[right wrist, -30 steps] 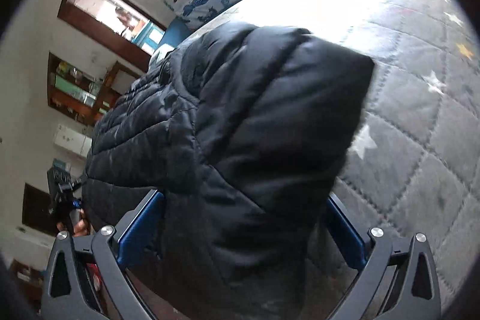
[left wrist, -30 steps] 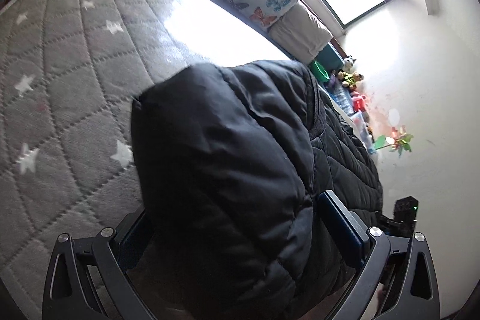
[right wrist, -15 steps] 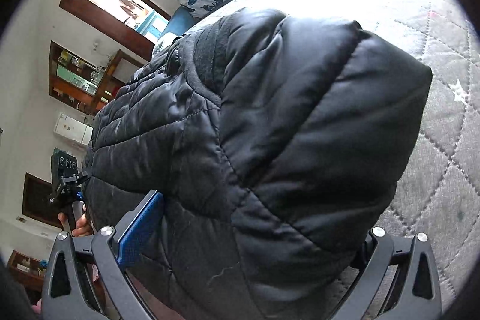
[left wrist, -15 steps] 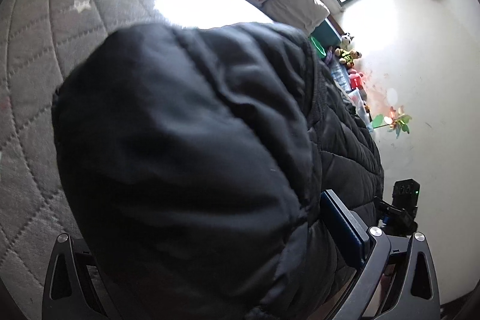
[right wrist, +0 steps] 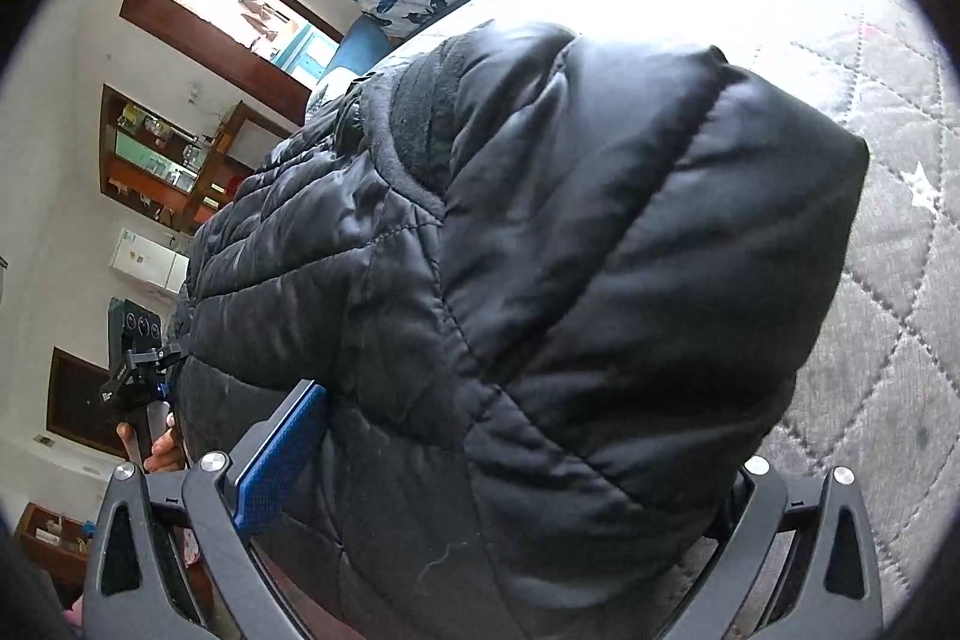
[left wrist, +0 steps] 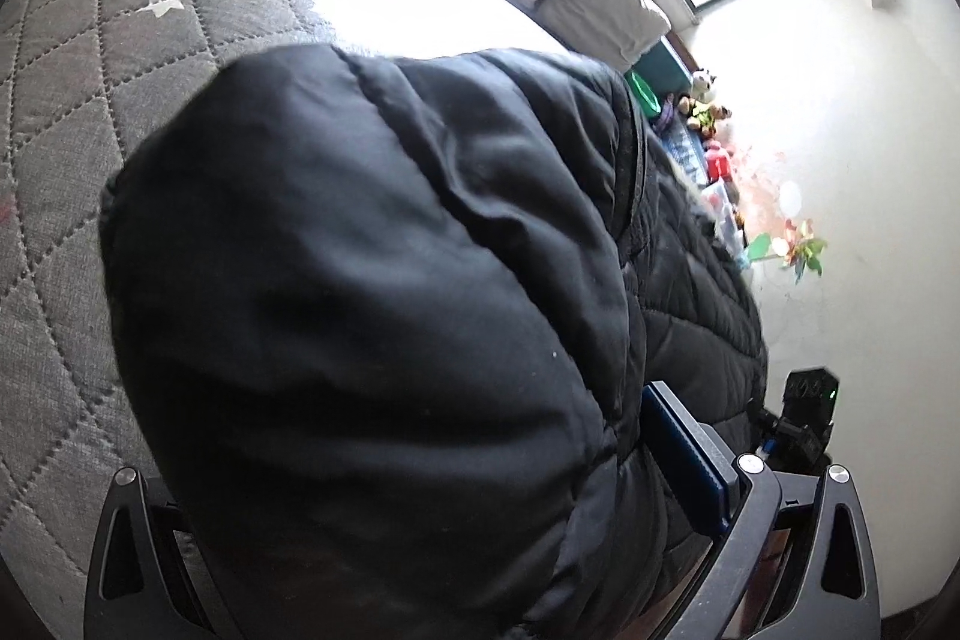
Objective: Fold large clothes
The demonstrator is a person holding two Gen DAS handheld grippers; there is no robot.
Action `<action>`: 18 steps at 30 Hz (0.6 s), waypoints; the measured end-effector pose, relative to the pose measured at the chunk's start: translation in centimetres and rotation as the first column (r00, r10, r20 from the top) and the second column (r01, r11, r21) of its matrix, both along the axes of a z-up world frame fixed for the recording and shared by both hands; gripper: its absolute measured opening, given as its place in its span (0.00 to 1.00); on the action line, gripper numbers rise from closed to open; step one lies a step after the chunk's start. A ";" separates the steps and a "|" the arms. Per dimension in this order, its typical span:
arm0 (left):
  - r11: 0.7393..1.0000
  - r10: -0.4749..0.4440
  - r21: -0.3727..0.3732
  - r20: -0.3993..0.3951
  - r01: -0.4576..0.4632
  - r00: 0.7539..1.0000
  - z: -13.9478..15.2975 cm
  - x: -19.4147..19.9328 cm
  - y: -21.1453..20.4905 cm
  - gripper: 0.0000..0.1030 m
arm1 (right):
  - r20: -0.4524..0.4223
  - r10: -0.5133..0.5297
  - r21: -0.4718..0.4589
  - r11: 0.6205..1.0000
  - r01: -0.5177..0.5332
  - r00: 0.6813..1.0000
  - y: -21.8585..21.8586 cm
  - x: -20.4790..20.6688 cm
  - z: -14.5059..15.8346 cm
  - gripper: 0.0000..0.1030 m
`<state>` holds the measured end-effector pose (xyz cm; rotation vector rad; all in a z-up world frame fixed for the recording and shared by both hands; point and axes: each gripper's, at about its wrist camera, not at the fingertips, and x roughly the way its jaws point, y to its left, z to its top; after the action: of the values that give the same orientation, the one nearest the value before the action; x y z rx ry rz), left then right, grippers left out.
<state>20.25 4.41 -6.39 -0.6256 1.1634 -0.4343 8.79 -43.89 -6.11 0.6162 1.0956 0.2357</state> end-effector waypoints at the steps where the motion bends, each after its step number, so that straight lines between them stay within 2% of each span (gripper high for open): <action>1: 1.000 0.013 -0.008 -0.005 -0.013 1.000 0.1 0.2 0.1 1.00 | 0.001 -0.011 0.007 1.000 0.011 1.000 -0.1 0.1 0.0 1.00; 4: 1.000 0.015 -0.020 -0.023 -0.016 1.000 0.1 0.4 0.4 1.00 | 0.003 -0.027 0.014 1.000 0.027 1.000 -0.4 0.0 0.0 1.00; 7: 0.999 -0.005 -0.037 -0.048 0.003 0.999 -0.2 0.7 1.0 1.00 | -0.006 0.011 0.013 1.000 -0.011 1.000 -0.4 0.2 -0.1 1.00; 10: 0.997 0.004 -0.082 -0.057 -0.008 0.998 -0.3 0.8 1.8 1.00 | -0.023 0.063 0.067 0.996 -0.061 0.998 -1.2 0.3 -0.3 1.00; 13: 0.994 -0.003 -0.106 -0.064 -0.004 0.998 -0.5 1.0 2.2 1.00 | -0.023 0.069 0.106 0.992 -0.066 0.997 -2.5 0.2 -0.6 1.00; 15: 0.994 -0.002 -0.107 -0.070 -0.005 0.998 -0.6 1.3 2.4 1.00 | -0.020 0.087 0.135 0.987 -0.084 0.996 -3.1 0.3 -0.8 1.00; 18: 0.996 0.008 -0.093 -0.067 -0.014 0.998 -0.4 2.2 2.1 1.00 | -0.006 0.138 0.119 0.984 -0.136 0.990 -2.8 0.9 -0.9 1.00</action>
<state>22.42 6.49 -6.79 -0.7316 1.2079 -0.4634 9.64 -46.73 -6.98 0.6492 1.1448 0.4184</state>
